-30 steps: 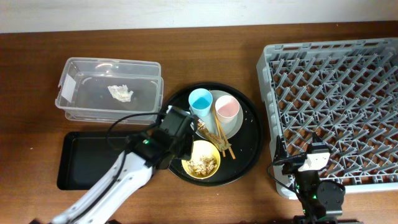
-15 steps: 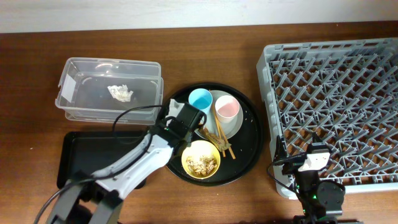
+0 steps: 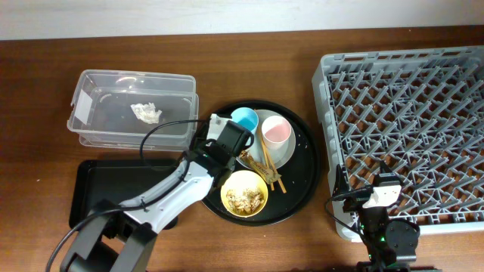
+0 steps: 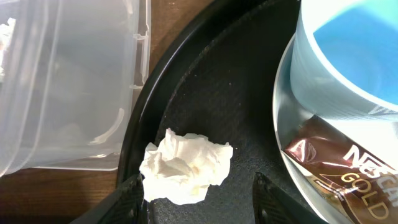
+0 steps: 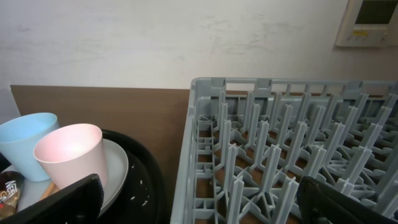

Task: Sort waste into correct bins and load items into the dishwasher rack
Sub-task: 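Return the left gripper to the remaining tissue and grasp it, then carry the second tissue into the clear plastic bin and release, then move the left gripper to the yellow bowl's rim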

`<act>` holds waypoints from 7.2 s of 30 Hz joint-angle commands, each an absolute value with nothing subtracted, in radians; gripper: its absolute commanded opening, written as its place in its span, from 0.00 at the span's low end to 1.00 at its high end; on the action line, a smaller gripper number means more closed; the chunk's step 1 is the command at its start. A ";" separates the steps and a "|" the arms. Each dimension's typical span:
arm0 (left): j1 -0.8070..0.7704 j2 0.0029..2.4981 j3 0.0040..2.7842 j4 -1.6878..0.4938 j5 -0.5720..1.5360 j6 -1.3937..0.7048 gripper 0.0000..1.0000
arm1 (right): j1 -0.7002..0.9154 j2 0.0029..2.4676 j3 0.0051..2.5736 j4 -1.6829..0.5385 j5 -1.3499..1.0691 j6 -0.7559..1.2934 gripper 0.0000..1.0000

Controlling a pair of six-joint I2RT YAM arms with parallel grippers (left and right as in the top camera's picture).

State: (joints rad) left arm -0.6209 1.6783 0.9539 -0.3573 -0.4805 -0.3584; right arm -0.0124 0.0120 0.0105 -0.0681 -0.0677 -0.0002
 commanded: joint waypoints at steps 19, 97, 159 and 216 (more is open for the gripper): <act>-0.623 1.810 0.962 -0.307 -0.521 -0.339 0.46 | -0.007 0.006 0.006 -0.072 -0.063 0.005 0.98; -0.164 1.588 1.078 -0.262 -0.194 -0.305 0.44 | -0.007 0.006 0.006 -0.072 -0.063 0.005 0.98; -0.178 1.303 1.078 -0.435 0.245 -0.171 0.99 | -0.007 0.006 0.006 -0.072 -0.063 0.005 0.98; -0.896 1.369 1.078 -0.690 0.212 -0.379 0.72 | -0.007 0.006 0.006 -0.072 -0.063 0.005 0.98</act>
State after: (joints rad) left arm -0.8650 1.3655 1.0775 -0.6941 0.2535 -0.3634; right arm -0.0124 0.0120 0.0105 -0.0677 -0.0681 -0.0002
